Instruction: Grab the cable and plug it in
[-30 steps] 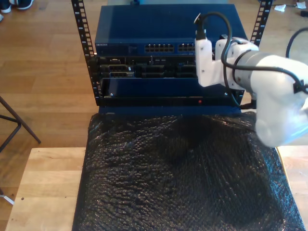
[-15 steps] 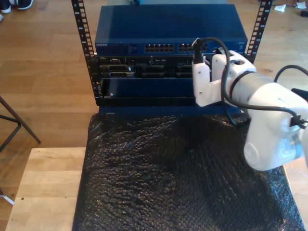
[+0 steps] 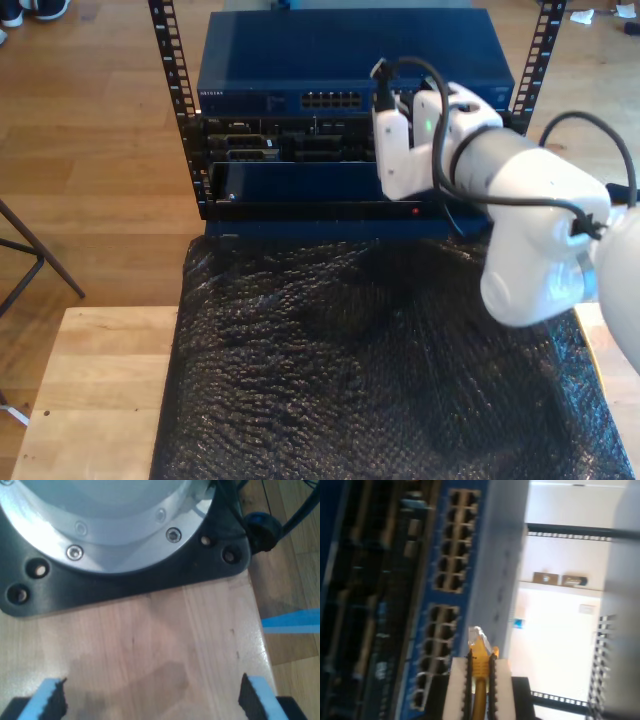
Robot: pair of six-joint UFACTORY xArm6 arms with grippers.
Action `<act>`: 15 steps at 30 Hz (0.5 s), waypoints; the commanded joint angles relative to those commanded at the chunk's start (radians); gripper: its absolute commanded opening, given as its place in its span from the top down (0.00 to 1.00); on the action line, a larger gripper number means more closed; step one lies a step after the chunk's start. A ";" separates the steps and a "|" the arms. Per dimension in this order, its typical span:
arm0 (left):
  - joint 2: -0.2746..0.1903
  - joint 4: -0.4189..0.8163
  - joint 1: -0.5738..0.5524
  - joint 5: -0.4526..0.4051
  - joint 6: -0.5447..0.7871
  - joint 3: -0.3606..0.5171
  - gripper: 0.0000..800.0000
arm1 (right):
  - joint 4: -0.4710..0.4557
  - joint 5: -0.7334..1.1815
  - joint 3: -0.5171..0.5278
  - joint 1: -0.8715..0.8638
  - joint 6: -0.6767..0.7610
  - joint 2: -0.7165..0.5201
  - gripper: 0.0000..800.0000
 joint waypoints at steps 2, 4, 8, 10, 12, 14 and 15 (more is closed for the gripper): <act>0.000 0.000 0.000 0.000 0.000 0.000 0.00 | 0.000 0.000 -0.006 -0.002 0.000 0.012 1.00; 0.000 0.000 0.000 0.000 0.000 0.000 0.00 | -0.003 0.000 -0.008 -0.002 -0.003 0.012 1.00; 0.000 0.000 0.000 0.000 0.000 0.000 0.00 | -0.005 -0.021 0.006 0.002 -0.005 0.014 1.00; 0.000 0.000 0.000 0.000 0.000 0.000 0.00 | -0.002 -0.086 0.015 0.006 -0.005 0.025 1.00; 0.000 0.000 0.000 0.000 0.000 0.000 0.00 | 0.002 -0.172 0.023 0.005 -0.005 0.052 1.00; 0.000 0.000 0.000 0.000 0.000 0.000 0.00 | 0.005 -0.226 0.026 0.003 -0.005 0.071 1.00; 0.000 0.000 0.000 0.000 0.000 0.000 0.00 | 0.005 -0.230 0.028 0.003 -0.005 0.072 1.00</act>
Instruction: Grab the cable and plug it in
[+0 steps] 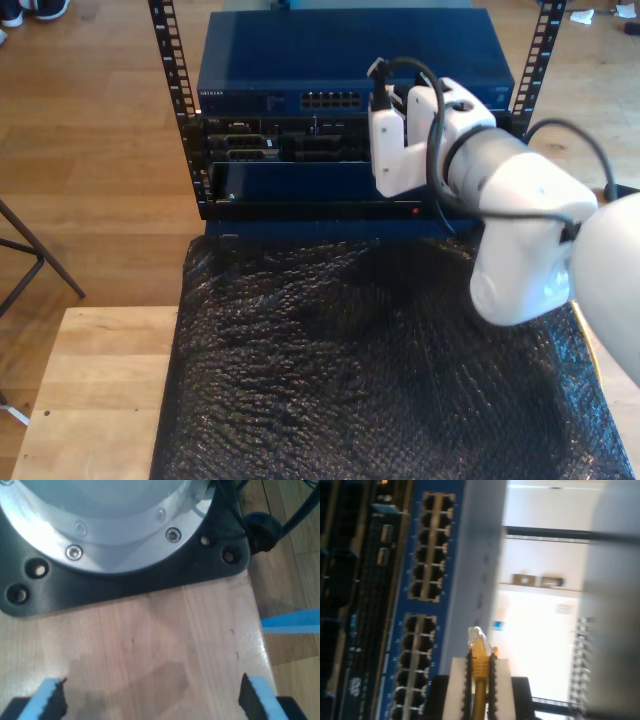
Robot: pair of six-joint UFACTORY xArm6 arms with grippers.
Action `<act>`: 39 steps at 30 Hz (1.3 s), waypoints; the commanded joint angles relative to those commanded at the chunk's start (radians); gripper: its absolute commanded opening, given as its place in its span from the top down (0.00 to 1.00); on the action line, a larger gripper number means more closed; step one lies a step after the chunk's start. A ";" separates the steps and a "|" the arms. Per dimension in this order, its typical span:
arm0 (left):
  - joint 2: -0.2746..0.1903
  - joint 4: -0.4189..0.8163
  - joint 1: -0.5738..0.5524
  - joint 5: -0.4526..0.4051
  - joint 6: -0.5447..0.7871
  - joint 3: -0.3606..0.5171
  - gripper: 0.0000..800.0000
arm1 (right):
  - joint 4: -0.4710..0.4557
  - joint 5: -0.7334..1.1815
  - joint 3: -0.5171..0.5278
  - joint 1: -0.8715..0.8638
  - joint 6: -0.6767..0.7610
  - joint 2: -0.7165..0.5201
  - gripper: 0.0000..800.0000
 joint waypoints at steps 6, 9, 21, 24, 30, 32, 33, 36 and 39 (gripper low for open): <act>0.000 0.000 0.000 0.000 0.000 0.000 0.00 | 0.029 -0.054 0.051 -0.006 0.003 0.005 1.00; 0.000 0.000 0.000 0.000 0.000 0.000 0.00 | 0.049 -0.098 0.083 -0.005 0.002 0.003 1.00; 0.000 0.000 0.000 0.000 0.000 0.000 0.00 | 0.186 -0.195 0.120 0.003 0.005 0.023 1.00; 0.000 0.000 0.000 0.000 0.000 0.000 0.00 | 0.209 -0.324 0.110 0.017 0.000 0.100 1.00; 0.000 0.000 0.000 0.000 0.000 0.000 0.00 | 0.282 -0.451 0.095 0.052 -0.002 0.178 1.00; 0.000 0.000 0.000 0.000 0.000 0.000 0.00 | 0.321 -0.460 0.083 0.083 -0.006 0.201 1.00; 0.000 0.000 0.000 0.000 0.000 0.000 0.00 | 0.344 -0.462 0.075 0.094 -0.014 0.212 1.00; 0.000 0.000 0.000 0.000 0.000 0.000 0.00 | 0.402 -0.463 0.041 0.109 -0.048 0.239 1.00; 0.000 0.000 0.000 0.000 0.000 0.000 0.00 | 0.471 -0.497 -0.002 0.130 -0.098 0.278 1.00</act>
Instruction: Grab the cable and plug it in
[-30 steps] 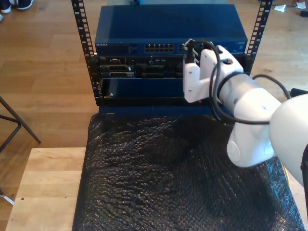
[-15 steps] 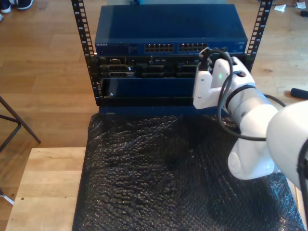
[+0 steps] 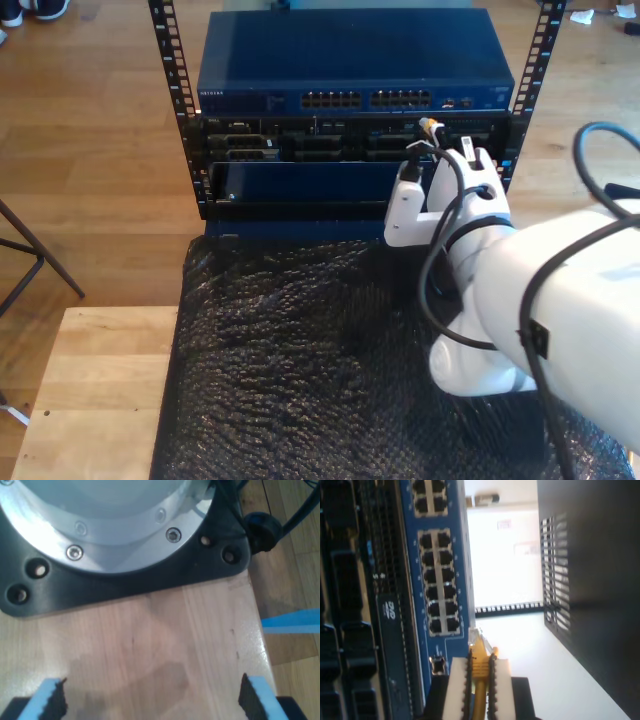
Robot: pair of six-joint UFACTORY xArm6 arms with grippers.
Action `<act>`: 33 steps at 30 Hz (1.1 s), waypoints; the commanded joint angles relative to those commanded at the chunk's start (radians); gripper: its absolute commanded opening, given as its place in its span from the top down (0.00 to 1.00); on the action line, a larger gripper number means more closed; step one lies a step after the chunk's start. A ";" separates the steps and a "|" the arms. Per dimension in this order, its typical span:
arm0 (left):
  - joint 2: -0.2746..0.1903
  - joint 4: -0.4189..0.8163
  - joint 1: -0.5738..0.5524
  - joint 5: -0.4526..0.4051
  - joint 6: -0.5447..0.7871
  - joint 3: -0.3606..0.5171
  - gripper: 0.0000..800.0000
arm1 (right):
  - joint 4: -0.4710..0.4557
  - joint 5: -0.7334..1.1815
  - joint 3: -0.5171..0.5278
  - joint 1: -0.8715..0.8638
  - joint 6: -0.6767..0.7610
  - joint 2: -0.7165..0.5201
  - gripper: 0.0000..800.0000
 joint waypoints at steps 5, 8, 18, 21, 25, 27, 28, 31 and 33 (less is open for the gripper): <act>0.000 0.000 0.000 0.000 0.000 0.000 0.00 | 0.091 -0.023 -0.087 0.043 -0.051 0.069 1.00; 0.000 0.000 0.000 0.000 0.000 0.000 0.00 | 0.123 -0.031 -0.133 0.049 -0.074 0.101 1.00; 0.000 0.000 0.000 0.000 0.000 0.000 0.00 | 0.158 -0.035 -0.256 0.060 -0.143 0.193 1.00; 0.000 0.000 0.000 0.000 0.000 0.000 0.00 | 0.158 -0.035 -0.279 0.060 -0.150 0.216 1.00; 0.000 0.000 0.000 0.000 0.000 0.000 0.00 | 0.158 -0.035 -0.296 0.058 -0.152 0.236 1.00; 0.000 0.000 0.000 0.000 0.000 0.000 0.00 | 0.158 -0.035 -0.301 0.055 -0.152 0.241 1.00; 0.000 0.000 0.000 0.000 0.000 0.000 0.00 | 0.158 -0.035 -0.302 0.055 -0.152 0.244 1.00; 0.000 0.000 0.000 0.000 0.000 0.000 0.00 | 0.158 -0.035 -0.319 0.054 -0.150 0.258 1.00; 0.000 0.000 0.000 0.000 0.000 0.000 0.00 | 0.158 -0.037 -0.331 0.052 -0.150 0.264 1.00</act>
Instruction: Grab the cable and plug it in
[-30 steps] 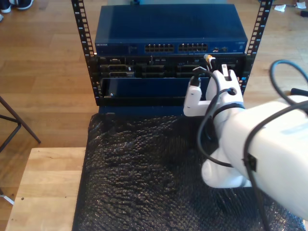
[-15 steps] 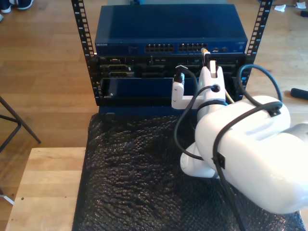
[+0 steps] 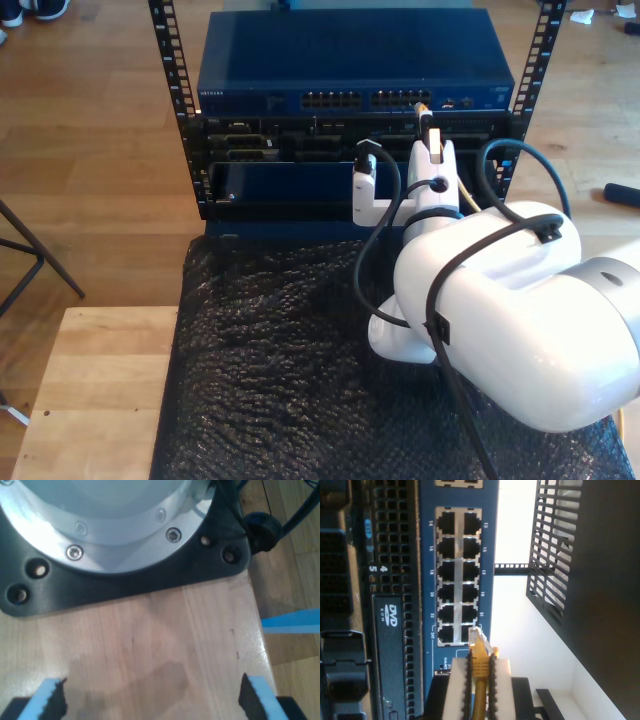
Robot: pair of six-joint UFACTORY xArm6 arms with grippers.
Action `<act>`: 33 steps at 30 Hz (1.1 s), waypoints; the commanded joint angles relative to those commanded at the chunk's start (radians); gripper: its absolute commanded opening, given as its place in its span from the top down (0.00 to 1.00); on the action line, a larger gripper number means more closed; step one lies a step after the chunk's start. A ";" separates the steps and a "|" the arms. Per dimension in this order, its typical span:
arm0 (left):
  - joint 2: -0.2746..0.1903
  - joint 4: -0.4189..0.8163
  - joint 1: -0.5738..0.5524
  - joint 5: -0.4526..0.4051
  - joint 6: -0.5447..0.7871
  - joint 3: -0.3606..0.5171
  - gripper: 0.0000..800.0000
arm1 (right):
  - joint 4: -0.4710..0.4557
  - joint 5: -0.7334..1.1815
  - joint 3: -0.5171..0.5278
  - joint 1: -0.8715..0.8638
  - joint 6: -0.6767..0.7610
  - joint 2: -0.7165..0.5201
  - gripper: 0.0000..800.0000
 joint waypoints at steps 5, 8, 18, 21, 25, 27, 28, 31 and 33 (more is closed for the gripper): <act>0.000 0.000 0.000 0.000 0.000 0.000 0.00 | 0.000 0.002 -0.021 -0.011 -0.002 0.011 1.00; 0.000 0.000 0.000 0.000 0.000 0.000 0.00 | 0.000 0.002 -0.028 -0.014 0.000 0.020 1.00; 0.000 0.000 0.000 0.000 0.000 0.000 0.00 | -0.002 0.003 -0.057 -0.025 -0.002 0.032 1.00; 0.000 0.000 0.000 0.000 0.000 0.000 0.00 | -0.002 0.003 -0.057 -0.025 -0.005 0.032 1.00; 0.000 0.000 0.000 0.000 0.000 0.000 0.00 | -0.002 0.005 -0.058 -0.026 -0.006 0.034 1.00; 0.000 0.000 0.000 0.000 0.000 0.000 0.00 | -0.002 0.005 -0.058 -0.028 -0.006 0.035 1.00; 0.000 0.000 0.000 0.000 0.000 0.000 0.00 | -0.002 0.005 -0.058 -0.028 -0.006 0.037 1.00; 0.000 0.000 0.000 0.000 0.000 0.000 0.00 | 0.000 0.006 -0.060 -0.031 -0.006 0.041 1.00; 0.000 0.000 0.000 0.000 0.000 0.000 0.00 | 0.000 0.008 -0.061 -0.037 -0.006 0.041 1.00</act>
